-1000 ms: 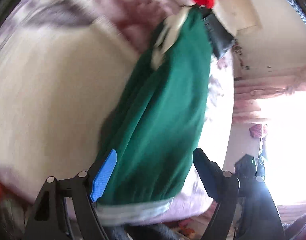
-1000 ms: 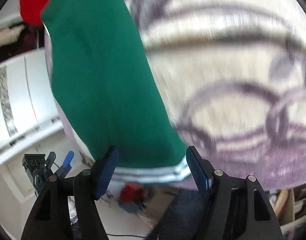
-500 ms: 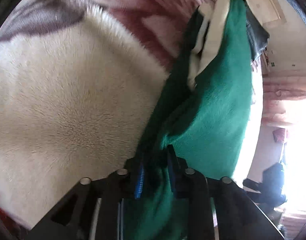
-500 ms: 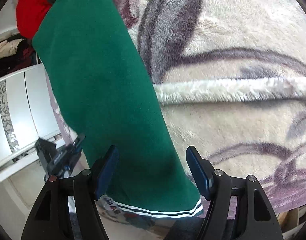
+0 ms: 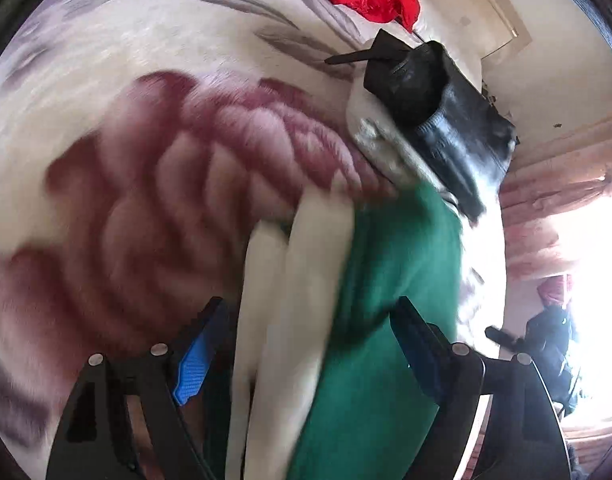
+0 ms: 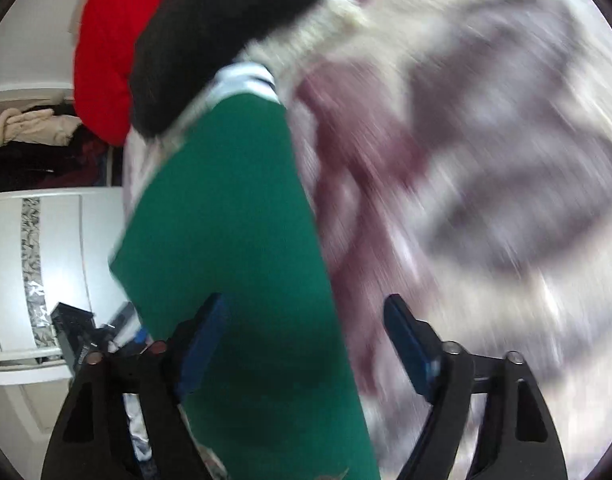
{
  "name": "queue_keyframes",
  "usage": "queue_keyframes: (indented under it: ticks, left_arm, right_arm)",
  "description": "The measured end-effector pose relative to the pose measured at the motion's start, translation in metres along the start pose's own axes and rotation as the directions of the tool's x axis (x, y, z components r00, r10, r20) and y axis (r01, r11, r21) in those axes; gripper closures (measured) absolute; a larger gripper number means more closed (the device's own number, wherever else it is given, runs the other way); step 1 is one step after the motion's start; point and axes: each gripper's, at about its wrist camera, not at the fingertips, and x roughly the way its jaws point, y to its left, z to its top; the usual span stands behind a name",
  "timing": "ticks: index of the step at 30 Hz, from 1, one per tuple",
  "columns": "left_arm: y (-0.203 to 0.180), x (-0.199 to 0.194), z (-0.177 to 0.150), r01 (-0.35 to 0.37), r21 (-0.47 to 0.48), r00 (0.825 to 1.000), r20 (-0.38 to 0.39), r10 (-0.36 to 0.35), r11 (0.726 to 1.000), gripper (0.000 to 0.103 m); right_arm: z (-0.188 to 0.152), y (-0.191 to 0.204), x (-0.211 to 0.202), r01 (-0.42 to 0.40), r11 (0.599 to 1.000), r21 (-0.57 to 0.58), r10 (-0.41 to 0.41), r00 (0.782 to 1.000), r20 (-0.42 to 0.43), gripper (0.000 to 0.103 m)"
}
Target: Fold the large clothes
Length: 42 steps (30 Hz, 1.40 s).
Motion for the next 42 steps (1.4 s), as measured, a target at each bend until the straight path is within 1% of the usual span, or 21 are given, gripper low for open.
queue_keyframes:
  ticks: [1, 2, 4, 6, 7, 8, 9, 11, 13, 16, 20, 22, 24, 25, 30, 33, 36, 38, 40, 41, 42]
  left_arm:
    - [-0.003, 0.002, 0.006, 0.015, 0.026, 1.000, 0.027, -0.016, 1.000, 0.033]
    - [-0.007, 0.004, 0.009, 0.010, 0.049, 0.999, 0.038, -0.012, 0.999, 0.062]
    - [-0.009, 0.005, 0.011, 0.031, 0.088, 0.998, 0.051, -0.036, 0.996, 0.086]
    - [-0.006, 0.000, 0.012, 0.114, 0.068, 0.989, 0.082, -0.119, 0.991, 0.087]
    - [-0.005, -0.006, 0.013, 0.167, 0.058, 0.980, 0.098, -0.172, 0.984, 0.087]
    - [-0.005, -0.010, 0.017, 0.187, 0.049, 0.975, 0.115, -0.192, 0.981, 0.088]
    - [-0.005, -0.011, 0.023, 0.205, 0.038, 0.970, 0.125, -0.209, 0.978, 0.088]
    - [0.006, 0.002, 0.033, 0.182, 0.010, 0.979, 0.092, -0.182, 0.983, 0.088]
    - [0.032, 0.038, 0.042, 0.145, -0.051, 0.989, 0.002, -0.145, 0.988, 0.088]
    - [0.059, 0.064, 0.042, 0.169, -0.133, 0.982, -0.061, -0.178, 0.977, 0.087]
    - [0.054, 0.047, 0.043, 0.183, -0.126, 0.977, -0.088, -0.194, 0.975, 0.080]
    - [0.049, 0.021, 0.037, 0.189, -0.133, 0.977, -0.079, -0.200, 0.973, 0.069]
    - [0.044, -0.008, 0.025, 0.177, -0.120, 0.981, -0.060, -0.185, 0.977, 0.029]
    - [0.040, -0.033, 0.012, 0.197, -0.105, 0.979, -0.029, -0.201, 0.975, 0.028]
    - [0.030, -0.108, -0.071, 0.216, -0.109, 0.976, 0.016, -0.215, 0.970, 0.028]
    - [0.028, -0.139, -0.138, 0.169, -0.146, 0.985, 0.001, -0.171, 0.975, 0.028]
    - [0.036, -0.161, -0.209, 0.089, -0.187, 0.994, -0.048, -0.099, 0.978, 0.028]
    - [0.043, -0.169, -0.252, 0.053, -0.224, 0.993, -0.089, -0.075, 0.973, 0.028]
    - [0.051, -0.169, -0.290, 0.005, -0.277, 0.991, -0.129, -0.042, 0.961, 0.028]
    - [0.057, -0.167, -0.310, -0.013, -0.290, 0.987, -0.154, -0.033, 0.957, 0.028]
    - [0.063, -0.168, -0.325, -0.041, -0.294, 0.984, -0.177, -0.012, 0.955, 0.028]
  right_arm:
    - [0.021, -0.004, 0.007, -0.018, 1.000, -0.006, 0.018, 1.000, 0.008, 0.012]
    - [0.031, 0.001, 0.020, -0.033, 0.999, -0.012, 0.033, 0.999, 0.012, 0.011]
    - [0.057, 0.007, 0.047, -0.060, 0.998, -0.002, 0.060, 0.998, -0.019, 0.011]
    - [0.075, 0.009, 0.072, -0.092, 0.995, 0.035, 0.094, 0.993, -0.071, 0.012]
    - [0.077, 0.010, 0.080, -0.101, 0.994, 0.048, 0.104, 0.992, -0.074, 0.033]
    - [0.079, 0.014, 0.081, -0.093, 0.995, 0.042, 0.095, 0.994, -0.052, 0.068]
    - [0.078, 0.018, 0.083, -0.071, 0.997, 0.029, 0.072, 0.997, -0.037, 0.070]
    - [0.074, 0.026, 0.076, -0.077, 0.997, 0.011, 0.077, 0.997, 0.013, 0.087]
    - [0.077, 0.033, 0.077, -0.050, 0.999, 0.013, 0.050, 0.997, 0.058, 0.090]
    - [0.084, 0.029, 0.095, 0.016, 0.999, 0.042, -0.017, 0.999, 0.028, 0.090]
    - [0.097, 0.057, 0.110, 0.111, 0.993, -0.037, -0.112, 0.993, -0.042, 0.084]
    - [0.092, 0.074, 0.103, 0.135, 0.987, -0.087, -0.141, 0.988, -0.064, 0.071]
    - [0.079, 0.087, 0.088, 0.123, 0.983, -0.134, -0.134, 0.987, -0.082, 0.050]
    - [0.069, 0.090, 0.078, 0.111, 0.983, -0.145, -0.124, 0.988, -0.089, 0.042]
    - [-0.026, 0.067, 0.030, 0.024, 0.994, -0.107, -0.046, 0.979, -0.201, 0.031]
    - [-0.111, 0.021, 0.010, 0.053, 0.998, 0.028, -0.043, 0.953, -0.299, 0.031]
    - [-0.198, -0.023, 0.000, 0.081, 0.972, 0.220, 0.008, 0.927, -0.374, 0.031]
    - [-0.261, -0.062, -0.008, 0.102, 0.912, 0.398, 0.076, 0.911, -0.406, 0.031]
    - [-0.323, -0.095, -0.009, 0.118, 0.813, 0.570, 0.155, 0.900, -0.407, 0.031]
    - [-0.356, -0.108, -0.005, 0.121, 0.744, 0.657, 0.196, 0.901, -0.387, 0.031]
    - [-0.378, -0.117, -0.001, 0.118, 0.706, 0.699, 0.222, 0.900, -0.376, 0.031]
